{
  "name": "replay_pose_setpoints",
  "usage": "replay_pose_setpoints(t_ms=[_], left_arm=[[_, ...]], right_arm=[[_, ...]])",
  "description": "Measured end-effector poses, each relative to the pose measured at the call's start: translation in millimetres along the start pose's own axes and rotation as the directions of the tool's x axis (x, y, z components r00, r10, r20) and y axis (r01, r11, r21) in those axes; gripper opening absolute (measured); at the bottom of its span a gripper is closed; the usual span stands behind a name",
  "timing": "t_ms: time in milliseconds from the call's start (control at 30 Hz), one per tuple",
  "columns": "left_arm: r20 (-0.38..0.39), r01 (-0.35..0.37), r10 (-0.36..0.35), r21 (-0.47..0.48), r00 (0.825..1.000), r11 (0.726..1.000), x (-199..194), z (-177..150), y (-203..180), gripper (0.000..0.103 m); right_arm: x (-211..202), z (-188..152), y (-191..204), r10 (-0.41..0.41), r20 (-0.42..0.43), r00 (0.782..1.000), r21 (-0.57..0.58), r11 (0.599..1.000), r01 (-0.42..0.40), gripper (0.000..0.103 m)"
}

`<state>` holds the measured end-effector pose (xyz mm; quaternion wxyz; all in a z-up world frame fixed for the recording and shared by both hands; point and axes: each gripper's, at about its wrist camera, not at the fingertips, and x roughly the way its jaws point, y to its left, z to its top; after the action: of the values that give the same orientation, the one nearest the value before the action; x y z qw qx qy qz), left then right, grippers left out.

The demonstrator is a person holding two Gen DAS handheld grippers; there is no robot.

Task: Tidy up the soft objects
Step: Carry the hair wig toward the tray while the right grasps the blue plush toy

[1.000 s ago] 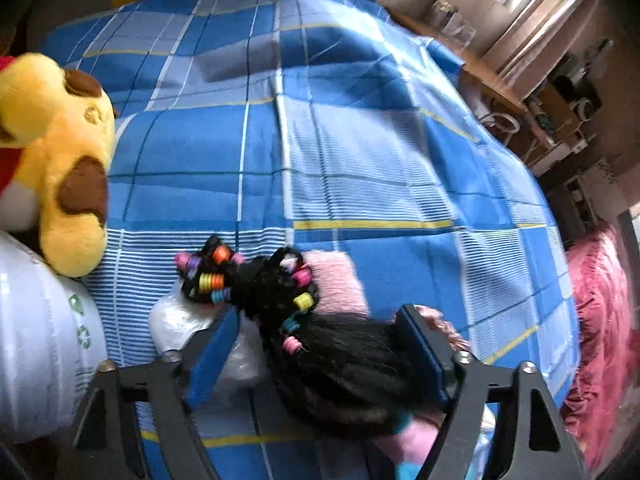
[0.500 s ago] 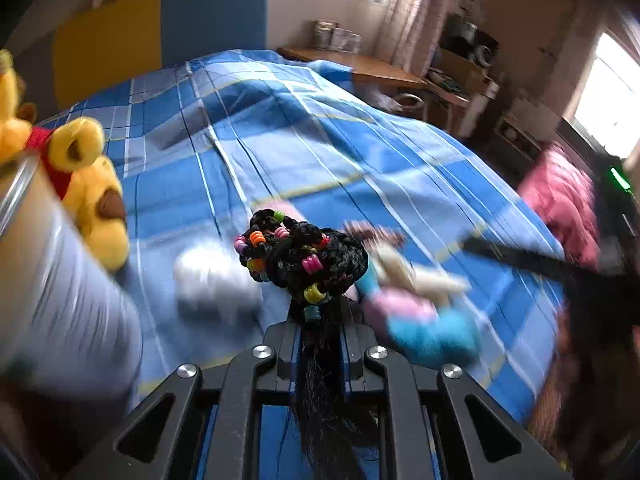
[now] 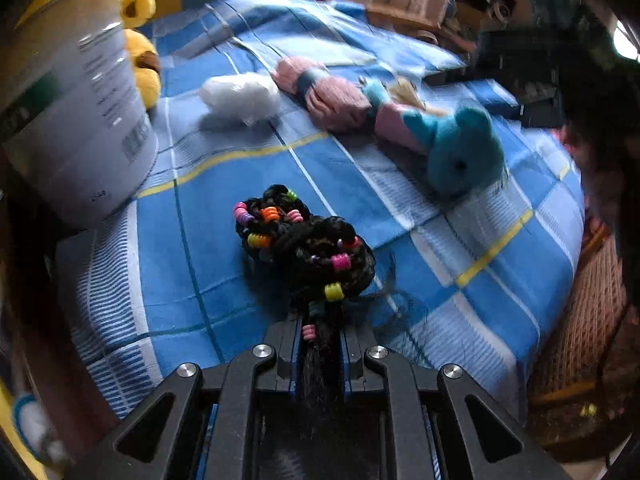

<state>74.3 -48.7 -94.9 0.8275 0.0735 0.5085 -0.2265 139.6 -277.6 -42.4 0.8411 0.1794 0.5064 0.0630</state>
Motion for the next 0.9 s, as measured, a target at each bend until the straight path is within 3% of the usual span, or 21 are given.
replay_pose_setpoints(t_ms=[67, 133, 200, 300, 500, 600, 767, 900], left_arm=[[0.005, -0.005, 0.005, -0.028, 1.000, 1.000, 1.9, 0.8, 1.6, 0.015], [0.011, -0.002, 0.003, -0.055, 1.000, 0.998, 3.6, 1.0, 3.9, 0.015], [0.014, 0.001, 0.000, -0.062, 1.000, 0.998, 3.7, 0.6, 4.9, 0.015], [0.029, -0.001, 0.003, -0.061, 1.000, 0.998, 2.0, -4.4, 5.0, 0.015], [0.056, -0.030, 0.033, -0.063, 0.998, 0.998, -7.1, -11.5, -1.7, 0.013], [0.075, -0.010, 0.018, -0.101, 0.997, 0.995, -22.6, -17.2, 6.0, 0.012], [0.167, -0.002, 0.026, -0.144, 0.986, 0.990, -75.7, -27.5, 30.5, 0.012], [0.209, -0.009, 0.063, -0.249, 0.976, 0.968, -114.7, -34.5, 75.4, 0.012]], right_arm=[[12.1, -5.7, 12.3, -0.041, -0.059, 0.997, -0.071, 0.997, 0.037, 0.060], [21.4, -12.3, 24.5, -0.159, -0.067, 0.985, -0.154, 0.977, 0.147, 0.065], [29.8, -17.4, 29.3, -0.219, -0.086, 0.972, -0.206, 0.958, 0.198, 0.065], [42.9, -23.2, 28.5, -0.305, -0.122, 0.945, -0.245, 0.931, 0.269, 0.060], [43.9, -27.1, 29.6, -0.309, -0.119, 0.943, -0.271, 0.924, 0.269, 0.055], [44.1, -26.0, 24.7, -0.289, -0.130, 0.948, -0.247, 0.936, 0.252, 0.055], [46.2, -27.3, 22.4, -0.290, -0.137, 0.947, -0.247, 0.936, 0.251, 0.056], [46.5, -29.1, 25.0, -0.308, -0.125, 0.943, -0.263, 0.927, 0.268, 0.056]])
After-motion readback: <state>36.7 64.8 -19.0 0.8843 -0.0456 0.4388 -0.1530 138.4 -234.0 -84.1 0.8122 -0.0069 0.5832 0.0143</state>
